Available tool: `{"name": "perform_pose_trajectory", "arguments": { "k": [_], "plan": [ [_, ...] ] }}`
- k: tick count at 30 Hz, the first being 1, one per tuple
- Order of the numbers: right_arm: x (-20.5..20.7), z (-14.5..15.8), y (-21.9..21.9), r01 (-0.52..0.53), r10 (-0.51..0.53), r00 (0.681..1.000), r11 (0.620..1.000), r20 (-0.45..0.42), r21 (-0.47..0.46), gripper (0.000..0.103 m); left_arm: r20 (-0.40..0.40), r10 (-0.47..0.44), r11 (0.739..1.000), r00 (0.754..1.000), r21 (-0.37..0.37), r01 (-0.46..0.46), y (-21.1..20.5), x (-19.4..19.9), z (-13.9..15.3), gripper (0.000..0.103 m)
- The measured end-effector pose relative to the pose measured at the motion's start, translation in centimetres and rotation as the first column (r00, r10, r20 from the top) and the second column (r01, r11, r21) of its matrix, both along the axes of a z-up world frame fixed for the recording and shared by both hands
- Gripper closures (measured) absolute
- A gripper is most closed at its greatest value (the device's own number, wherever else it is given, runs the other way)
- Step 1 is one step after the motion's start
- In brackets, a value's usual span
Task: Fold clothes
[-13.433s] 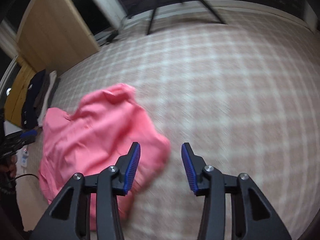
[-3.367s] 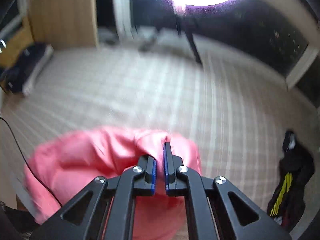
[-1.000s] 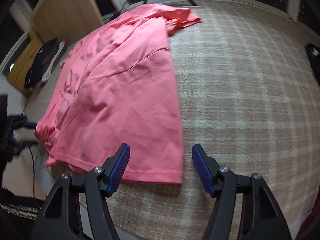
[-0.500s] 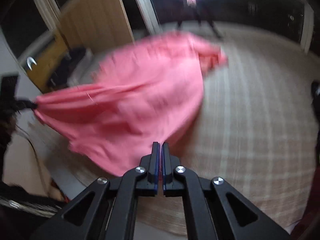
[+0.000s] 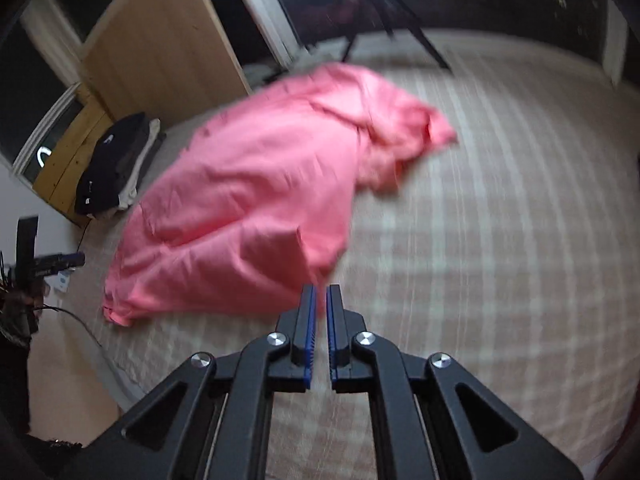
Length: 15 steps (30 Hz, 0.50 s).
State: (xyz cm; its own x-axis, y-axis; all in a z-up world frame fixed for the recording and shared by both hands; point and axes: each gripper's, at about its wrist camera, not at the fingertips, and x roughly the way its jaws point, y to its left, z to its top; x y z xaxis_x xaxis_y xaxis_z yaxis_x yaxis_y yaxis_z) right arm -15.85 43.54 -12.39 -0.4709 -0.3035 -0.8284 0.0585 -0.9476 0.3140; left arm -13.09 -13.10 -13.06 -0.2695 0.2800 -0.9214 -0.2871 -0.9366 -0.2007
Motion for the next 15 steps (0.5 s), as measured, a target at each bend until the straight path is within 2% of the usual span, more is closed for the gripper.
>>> {"name": "perform_pose_trajectory", "arguments": {
  "k": [1, 3, 5, 7, 10, 12, 14, 15],
  "plan": [
    [0.6, -0.8, 0.2, 0.005, -0.005, 1.000, 1.000, 0.015, -0.009, 0.097, 0.001, -0.023, 1.000, 1.000, 0.014, 0.023, 0.0, 1.0, -0.3, 0.072],
    [1.9, -2.3, 0.6, 0.015, -0.014, 0.999, 1.000, 0.045, -0.025, 0.093, 0.005, -0.077, 0.997, 0.997, 0.028, 0.077, 0.3, 2.9, -1.0, 0.064],
    [3.1, -3.8, 0.9, 0.026, -0.023, 0.997, 0.999, 0.074, -0.040, 0.082, 0.034, -0.146, 0.989, 0.989, 0.024, 0.145, 1.3, 4.5, -2.1, 0.059],
    [3.5, -4.4, 0.4, 0.034, -0.031, 0.996, 0.999, 0.082, -0.036, 0.080, 0.057, -0.181, 0.984, 0.982, 0.000, 0.181, 2.4, 5.3, -3.4, 0.057],
    [3.1, -5.0, -0.6, 0.014, -0.012, 0.997, 1.000, 0.072, -0.025, 0.079, 0.079, -0.198, 0.975, 0.977, -0.089, 0.205, 3.9, 5.7, -5.2, 0.057],
    [2.7, -5.3, -1.5, -0.013, 0.012, 0.998, 1.000, 0.061, 0.011, 0.079, 0.086, -0.216, 0.970, 0.973, -0.093, 0.223, 4.6, 5.5, -6.1, 0.057],
    [2.1, -5.5, -2.3, -0.037, 0.035, 0.998, 0.999, 0.052, 0.037, 0.078, 0.068, -0.213, 0.971, 0.975, -0.092, 0.219, 5.0, 5.2, -6.5, 0.062],
    [1.7, -5.6, -2.6, -0.049, 0.047, 0.998, 0.998, 0.049, 0.043, 0.078, 0.057, -0.201, 0.976, 0.978, -0.078, 0.205, 5.0, 5.1, -6.3, 0.076]
  ]
}}
